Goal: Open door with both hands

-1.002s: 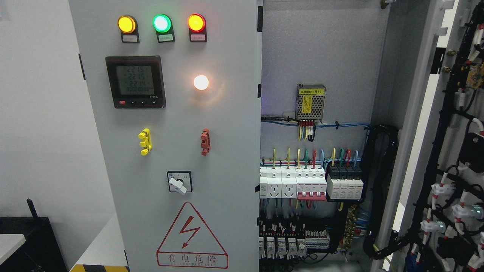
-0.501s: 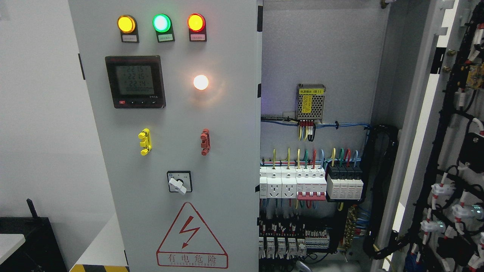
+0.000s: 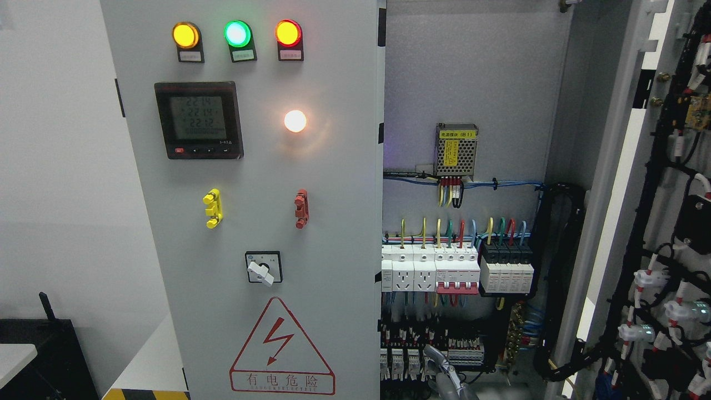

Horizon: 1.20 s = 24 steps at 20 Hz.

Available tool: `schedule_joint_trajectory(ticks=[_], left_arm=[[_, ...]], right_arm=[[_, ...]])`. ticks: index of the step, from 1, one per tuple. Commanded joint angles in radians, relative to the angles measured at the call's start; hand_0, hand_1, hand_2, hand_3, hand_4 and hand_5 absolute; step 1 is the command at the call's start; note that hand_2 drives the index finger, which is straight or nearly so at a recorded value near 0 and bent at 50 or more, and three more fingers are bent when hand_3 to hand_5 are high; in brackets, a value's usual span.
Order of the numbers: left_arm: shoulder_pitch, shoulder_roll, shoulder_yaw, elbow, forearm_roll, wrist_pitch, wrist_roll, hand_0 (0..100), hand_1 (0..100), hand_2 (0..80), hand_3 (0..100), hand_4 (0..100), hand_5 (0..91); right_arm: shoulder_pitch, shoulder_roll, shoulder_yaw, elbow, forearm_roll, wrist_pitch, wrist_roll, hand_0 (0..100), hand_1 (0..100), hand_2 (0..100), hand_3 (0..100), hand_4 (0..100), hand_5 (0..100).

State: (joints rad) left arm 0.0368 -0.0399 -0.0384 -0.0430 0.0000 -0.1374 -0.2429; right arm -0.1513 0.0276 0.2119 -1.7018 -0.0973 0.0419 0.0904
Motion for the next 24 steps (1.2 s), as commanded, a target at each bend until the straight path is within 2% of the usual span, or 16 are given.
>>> schedule_joint_trajectory(ticks=[1, 4, 7, 17, 22, 24], left_arm=[[0.000, 0.000, 0.000, 0.000, 0.021, 0.001, 0.004, 0, 0, 0.0, 0, 0, 0.0], [0.000, 0.000, 0.000, 0.000, 0.021, 0.001, 0.004, 0, 0, 0.0, 0, 0, 0.0], [0.000, 0.000, 0.000, 0.000, 0.021, 0.001, 0.004, 0, 0, 0.0, 0, 0, 0.0], [0.000, 0.000, 0.000, 0.000, 0.021, 0.001, 0.004, 0, 0, 0.0, 0, 0, 0.0], [0.000, 0.000, 0.000, 0.000, 0.021, 0.001, 0.004, 0, 0, 0.0, 0, 0, 0.0], [0.000, 0.000, 0.000, 0.000, 0.021, 0.001, 0.004, 0, 0, 0.0, 0, 0, 0.0]], right_arm=[[-0.077, 0.020, -0.002, 0.117, -0.030, 0.007, 0.000, 38, 0, 0, 0, 0, 0], [-0.106, 0.018, 0.000, 0.149, -0.030, 0.021, 0.003, 38, 0, 0, 0, 0, 0], [-0.122, 0.020, 0.001, 0.163, -0.032, 0.032, 0.048, 38, 0, 0, 0, 0, 0], [-0.185, 0.020, 0.001, 0.223, -0.033, 0.035, 0.052, 38, 0, 0, 0, 0, 0], [-0.189, 0.015, 0.012, 0.231, -0.125, 0.038, 0.055, 38, 0, 0, 0, 0, 0], [-0.197, 0.015, 0.014, 0.234, -0.125, 0.038, 0.083, 38, 0, 0, 0, 0, 0]])
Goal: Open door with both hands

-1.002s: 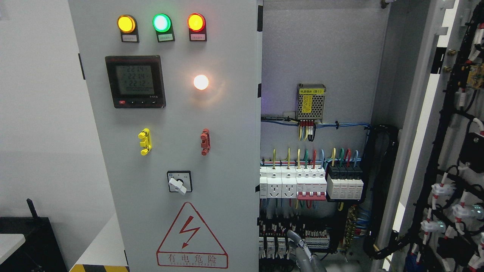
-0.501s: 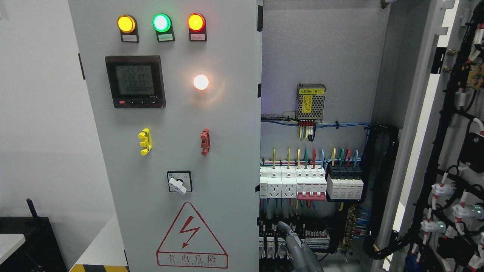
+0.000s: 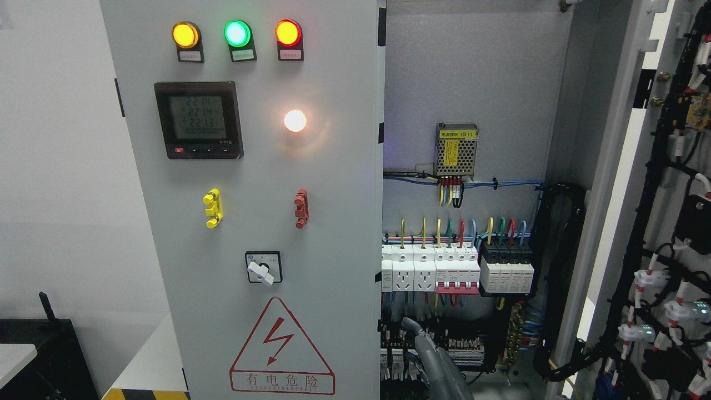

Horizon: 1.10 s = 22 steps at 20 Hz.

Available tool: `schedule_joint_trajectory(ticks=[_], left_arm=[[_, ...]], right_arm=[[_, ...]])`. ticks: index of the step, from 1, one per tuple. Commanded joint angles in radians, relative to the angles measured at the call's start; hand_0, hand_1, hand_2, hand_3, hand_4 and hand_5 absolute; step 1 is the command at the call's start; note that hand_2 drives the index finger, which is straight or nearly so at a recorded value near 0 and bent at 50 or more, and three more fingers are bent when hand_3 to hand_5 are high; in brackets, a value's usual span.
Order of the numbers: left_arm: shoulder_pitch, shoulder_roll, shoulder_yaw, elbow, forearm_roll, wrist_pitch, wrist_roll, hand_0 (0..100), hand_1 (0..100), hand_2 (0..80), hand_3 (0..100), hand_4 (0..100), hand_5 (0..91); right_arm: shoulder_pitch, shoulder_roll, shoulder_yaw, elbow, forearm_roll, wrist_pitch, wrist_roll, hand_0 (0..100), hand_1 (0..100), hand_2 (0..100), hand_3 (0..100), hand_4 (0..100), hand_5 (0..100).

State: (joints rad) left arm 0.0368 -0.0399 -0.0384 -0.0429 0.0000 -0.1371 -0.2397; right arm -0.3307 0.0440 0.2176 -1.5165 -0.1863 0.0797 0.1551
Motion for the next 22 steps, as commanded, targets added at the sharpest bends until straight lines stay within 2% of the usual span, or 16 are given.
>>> schedule_joint_trajectory(ticks=[1, 15, 18, 22], left_arm=[[0.000, 0.000, 0.000, 0.000, 0.021, 0.001, 0.000, 0, 0, 0.0, 0, 0, 0.0], [0.000, 0.000, 0.000, 0.000, 0.021, 0.001, 0.000, 0, 0, 0.0, 0, 0, 0.0], [0.000, 0.000, 0.000, 0.000, 0.021, 0.001, 0.000, 0, 0, 0.0, 0, 0, 0.0], [0.000, 0.000, 0.000, 0.000, 0.021, 0.001, 0.000, 0, 0, 0.0, 0, 0, 0.0]], right_arm=[[-0.022, -0.001, 0.008, 0.050, -0.035, 0.000, 0.026, 38, 0, 0, 0, 0, 0], [-0.087, -0.010, 0.009, 0.102, -0.038, -0.001, 0.035, 38, 0, 0, 0, 0, 0], [-0.087, -0.010, 0.028, 0.101, -0.038, -0.003, 0.058, 38, 0, 0, 0, 0, 0], [-0.087, -0.012, 0.031, 0.099, -0.038, -0.003, 0.064, 38, 0, 0, 0, 0, 0]])
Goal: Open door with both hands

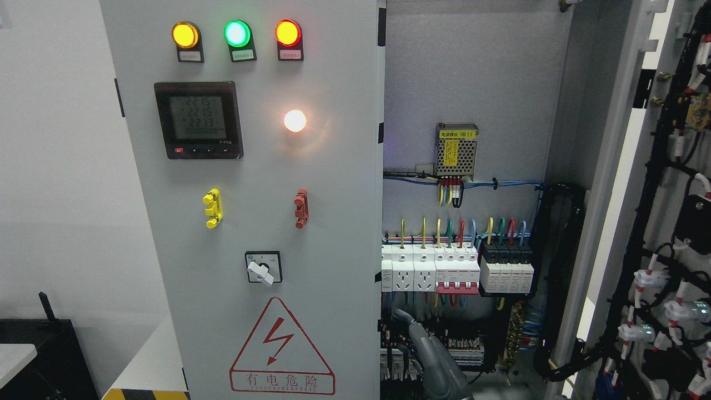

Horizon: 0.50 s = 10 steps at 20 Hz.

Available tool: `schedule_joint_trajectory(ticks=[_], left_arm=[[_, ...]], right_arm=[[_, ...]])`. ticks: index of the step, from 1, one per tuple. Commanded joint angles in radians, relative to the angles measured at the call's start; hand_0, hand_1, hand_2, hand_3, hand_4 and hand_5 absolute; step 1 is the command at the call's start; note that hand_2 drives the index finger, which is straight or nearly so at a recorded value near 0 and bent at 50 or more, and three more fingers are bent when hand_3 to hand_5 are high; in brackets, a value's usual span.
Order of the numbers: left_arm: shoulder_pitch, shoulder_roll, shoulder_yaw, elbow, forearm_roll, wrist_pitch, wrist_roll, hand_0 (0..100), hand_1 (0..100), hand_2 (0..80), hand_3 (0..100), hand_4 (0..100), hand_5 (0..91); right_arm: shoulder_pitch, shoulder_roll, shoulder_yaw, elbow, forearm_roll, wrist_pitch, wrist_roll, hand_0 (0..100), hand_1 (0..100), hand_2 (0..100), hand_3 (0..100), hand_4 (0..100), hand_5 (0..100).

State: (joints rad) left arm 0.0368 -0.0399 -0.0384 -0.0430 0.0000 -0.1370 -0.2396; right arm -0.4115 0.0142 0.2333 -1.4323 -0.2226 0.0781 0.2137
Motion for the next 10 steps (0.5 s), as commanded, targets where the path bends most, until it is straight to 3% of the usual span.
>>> schedule_joint_trajectory(ticks=[1, 3, 6, 10], left_arm=[[0.000, 0.000, 0.000, 0.000, 0.021, 0.000, 0.000, 0, 0, 0.0, 0, 0, 0.0], [0.000, 0.000, 0.000, 0.000, 0.021, 0.000, 0.000, 0, 0, 0.0, 0, 0, 0.0], [0.000, 0.000, 0.000, 0.000, 0.021, 0.000, 0.000, 0, 0, 0.0, 0, 0, 0.0], [0.000, 0.000, 0.000, 0.000, 0.021, 0.000, 0.000, 0, 0, 0.0, 0, 0, 0.0]], right_arm=[[-0.006, 0.018, 0.015, 0.013, -0.001, -0.001, 0.006, 38, 0, 0, 0, 0, 0], [-0.006, 0.020, 0.017, 0.012, -0.003, -0.003, 0.009, 38, 0, 0, 0, 0, 0], [-0.007, 0.018, 0.017, 0.012, -0.001, -0.001, 0.052, 38, 0, 0, 0, 0, 0], [-0.012, 0.018, 0.017, 0.013, -0.001, -0.001, 0.055, 38, 0, 0, 0, 0, 0]])
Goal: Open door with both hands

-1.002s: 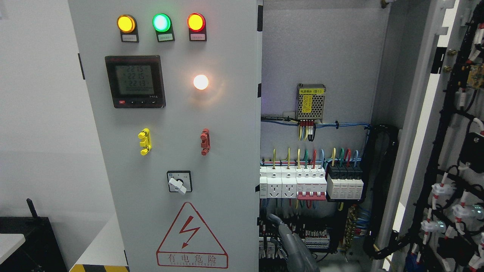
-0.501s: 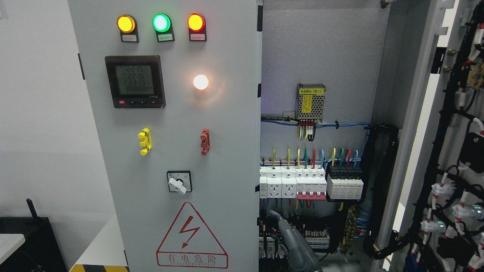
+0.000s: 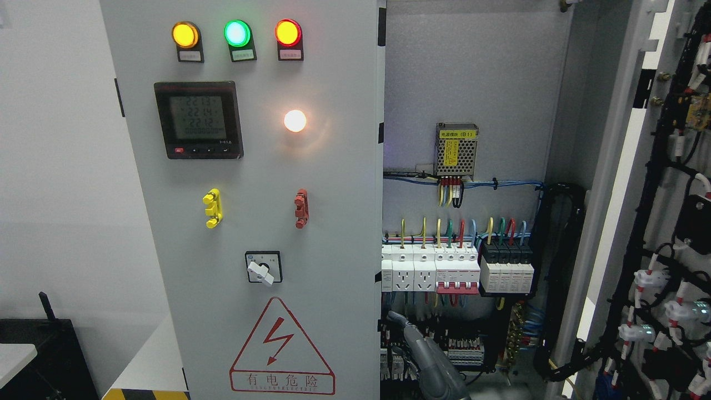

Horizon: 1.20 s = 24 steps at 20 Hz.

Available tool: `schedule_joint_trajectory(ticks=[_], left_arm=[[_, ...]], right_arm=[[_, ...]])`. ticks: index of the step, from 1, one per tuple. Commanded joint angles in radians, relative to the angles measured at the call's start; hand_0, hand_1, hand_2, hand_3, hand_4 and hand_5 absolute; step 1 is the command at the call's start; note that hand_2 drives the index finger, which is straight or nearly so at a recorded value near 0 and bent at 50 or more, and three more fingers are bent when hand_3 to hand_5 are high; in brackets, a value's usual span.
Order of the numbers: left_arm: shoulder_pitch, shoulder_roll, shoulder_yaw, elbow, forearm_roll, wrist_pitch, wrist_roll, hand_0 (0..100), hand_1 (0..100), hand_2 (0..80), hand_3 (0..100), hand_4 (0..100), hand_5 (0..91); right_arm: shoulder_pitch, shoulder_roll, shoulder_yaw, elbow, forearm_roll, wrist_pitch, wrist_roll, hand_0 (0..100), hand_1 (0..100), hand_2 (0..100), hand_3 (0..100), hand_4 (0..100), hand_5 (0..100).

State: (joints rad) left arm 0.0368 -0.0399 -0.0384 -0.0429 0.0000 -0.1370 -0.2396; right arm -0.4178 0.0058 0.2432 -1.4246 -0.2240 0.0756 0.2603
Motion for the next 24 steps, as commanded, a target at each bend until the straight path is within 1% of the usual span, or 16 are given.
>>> schedule_joint_trajectory(ticks=[1, 3, 5, 8, 12, 18, 22, 24], left_arm=[[0.000, 0.000, 0.000, 0.000, 0.021, 0.000, 0.000, 0, 0, 0.0, 0, 0, 0.0], [0.000, 0.000, 0.000, 0.000, 0.021, 0.000, 0.000, 0, 0, 0.0, 0, 0, 0.0], [0.000, 0.000, 0.000, 0.000, 0.021, 0.000, 0.000, 0, 0, 0.0, 0, 0, 0.0], [0.000, 0.000, 0.000, 0.000, 0.021, 0.000, 0.000, 0, 0, 0.0, 0, 0, 0.0], [0.000, 0.000, 0.000, 0.000, 0.021, 0.000, 0.000, 0, 0, 0.0, 0, 0, 0.0], [0.000, 0.000, 0.000, 0.000, 0.021, 0.000, 0.000, 0, 0, 0.0, 0, 0, 0.0], [0.000, 0.000, 0.000, 0.000, 0.021, 0.000, 0.000, 0, 0, 0.0, 0, 0, 0.0], [0.000, 0.000, 0.000, 0.000, 0.021, 0.000, 0.000, 0, 0, 0.0, 0, 0, 0.0]], right_arm=[[-0.010, 0.026, 0.005, 0.007, 0.000, 0.000, 0.010, 38, 0, 0, 0, 0, 0], [-0.015, 0.026, 0.005, 0.009, 0.000, 0.000, 0.017, 38, 0, 0, 0, 0, 0], [-0.019, 0.028, 0.005, 0.009, 0.000, 0.000, 0.046, 38, 0, 0, 0, 0, 0], [-0.019, 0.026, 0.005, 0.009, 0.000, 0.000, 0.054, 38, 0, 0, 0, 0, 0], [-0.026, 0.026, 0.005, 0.016, -0.001, 0.001, 0.086, 38, 0, 0, 0, 0, 0], [-0.045, 0.026, 0.004, 0.050, -0.001, 0.001, 0.097, 38, 0, 0, 0, 0, 0], [-0.061, 0.028, 0.004, 0.069, -0.001, 0.000, 0.125, 38, 0, 0, 0, 0, 0], [-0.070, 0.026, 0.004, 0.084, -0.003, 0.000, 0.125, 38, 0, 0, 0, 0, 0]])
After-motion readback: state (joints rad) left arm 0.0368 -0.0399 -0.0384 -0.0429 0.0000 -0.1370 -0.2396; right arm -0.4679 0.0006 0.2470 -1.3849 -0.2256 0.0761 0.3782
